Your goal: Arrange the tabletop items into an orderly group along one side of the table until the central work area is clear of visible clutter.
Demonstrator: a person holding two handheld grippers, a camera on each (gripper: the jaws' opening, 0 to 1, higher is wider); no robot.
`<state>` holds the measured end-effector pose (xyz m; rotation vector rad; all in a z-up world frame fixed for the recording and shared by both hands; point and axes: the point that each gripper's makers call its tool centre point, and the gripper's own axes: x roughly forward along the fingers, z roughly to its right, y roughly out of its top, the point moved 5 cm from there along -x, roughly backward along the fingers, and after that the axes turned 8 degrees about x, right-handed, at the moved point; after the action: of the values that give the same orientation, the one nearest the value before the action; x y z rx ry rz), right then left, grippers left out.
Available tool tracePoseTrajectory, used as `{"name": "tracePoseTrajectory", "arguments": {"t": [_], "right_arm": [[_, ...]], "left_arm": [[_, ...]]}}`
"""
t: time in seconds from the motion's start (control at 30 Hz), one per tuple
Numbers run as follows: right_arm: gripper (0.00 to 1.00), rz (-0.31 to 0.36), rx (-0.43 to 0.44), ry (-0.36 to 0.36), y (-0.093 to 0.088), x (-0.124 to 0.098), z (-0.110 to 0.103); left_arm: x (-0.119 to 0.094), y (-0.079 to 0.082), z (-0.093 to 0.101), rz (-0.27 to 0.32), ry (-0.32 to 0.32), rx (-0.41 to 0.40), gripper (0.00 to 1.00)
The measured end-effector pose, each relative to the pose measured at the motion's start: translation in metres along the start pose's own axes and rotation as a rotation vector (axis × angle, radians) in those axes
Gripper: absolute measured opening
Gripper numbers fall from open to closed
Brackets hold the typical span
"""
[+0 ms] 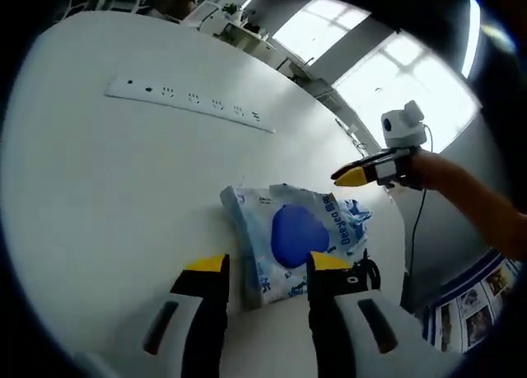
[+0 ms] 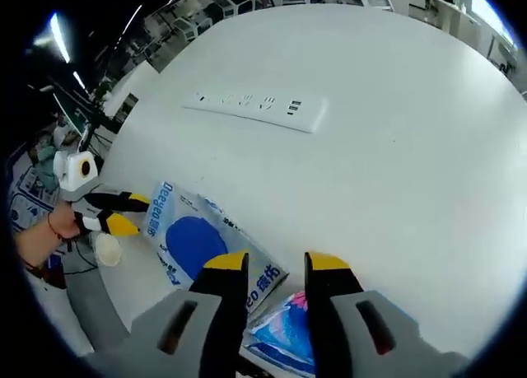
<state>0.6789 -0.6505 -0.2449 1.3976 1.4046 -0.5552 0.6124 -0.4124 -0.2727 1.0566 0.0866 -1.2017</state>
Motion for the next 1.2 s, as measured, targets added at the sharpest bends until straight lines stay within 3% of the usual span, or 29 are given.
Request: {"name": "tracePoseTrajectory", "arguments": {"t": [0.3, 0.8, 1.2], "right_arm": [[0.31, 0.065, -0.001, 0.019, 0.003, -0.014, -0.014], [0.43, 0.222, -0.010, 0.109, -0.002, -0.038, -0.064], [0.47, 0.280, -0.058, 0.166, -0.014, -0.052, -0.103]], "left_arm": [[-0.011, 0.007, 0.006, 0.005, -0.028, 0.048, 0.50], [-0.047, 0.021, 0.014, 0.026, -0.078, 0.162, 0.71], [-0.079, 0.025, 0.020, 0.037, -0.091, 0.205, 0.75]]}}
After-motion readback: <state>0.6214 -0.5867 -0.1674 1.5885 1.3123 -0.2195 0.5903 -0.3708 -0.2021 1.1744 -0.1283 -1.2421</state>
